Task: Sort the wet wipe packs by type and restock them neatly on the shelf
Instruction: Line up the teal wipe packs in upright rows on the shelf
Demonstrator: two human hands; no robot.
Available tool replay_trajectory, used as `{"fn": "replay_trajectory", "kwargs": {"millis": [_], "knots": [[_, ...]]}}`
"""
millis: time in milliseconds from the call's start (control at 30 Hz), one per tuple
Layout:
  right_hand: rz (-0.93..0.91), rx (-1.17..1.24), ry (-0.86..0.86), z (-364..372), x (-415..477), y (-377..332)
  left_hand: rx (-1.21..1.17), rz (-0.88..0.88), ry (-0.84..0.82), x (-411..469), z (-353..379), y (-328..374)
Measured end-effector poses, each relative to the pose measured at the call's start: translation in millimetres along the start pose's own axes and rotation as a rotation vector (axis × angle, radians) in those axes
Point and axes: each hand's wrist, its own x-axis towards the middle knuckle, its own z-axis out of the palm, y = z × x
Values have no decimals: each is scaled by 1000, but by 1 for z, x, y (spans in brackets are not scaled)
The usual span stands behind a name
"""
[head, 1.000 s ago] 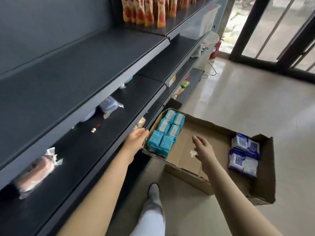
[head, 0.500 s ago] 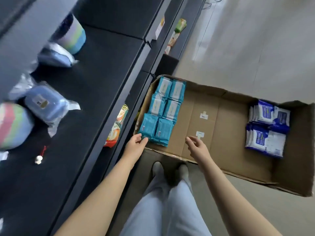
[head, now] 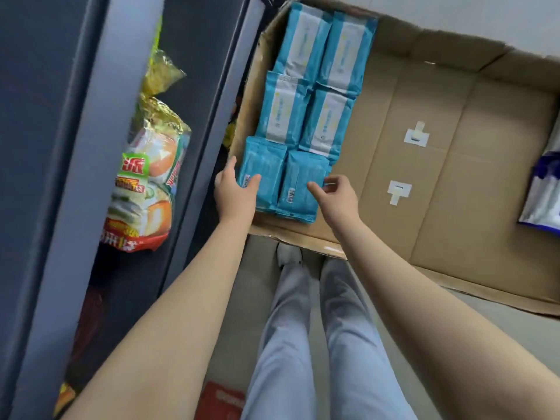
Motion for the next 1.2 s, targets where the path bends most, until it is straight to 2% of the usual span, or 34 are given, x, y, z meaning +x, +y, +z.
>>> {"fn": "replay_trajectory", "kwargs": {"millis": [167,333,433,567,700,867,1000,1200], "knots": [[40,42,16,3,14,9,135,-4,44,7,10,-5],[23,202,1,-2,6,4,90,-12,14,1,6,-1],[-20,307,-10,-21,-12,-8,-91,-53,-44,-17,-9,7],[-23,487,-108,-62,-59,-35,-340,-70,-139,-63,-46,28],[-95,461,-163,-112,-138,-80,-473,-47,-236,-138,-99,71],[-225,336,-337,-161,-239,-128,-669,-18,-328,-238,-162,121],[-286,270,-518,-184,-283,-147,-865,-4,-360,-294,-182,139],[-188,506,-794,-222,-325,-174,-1298,-59,-428,-374,-195,159]]}}
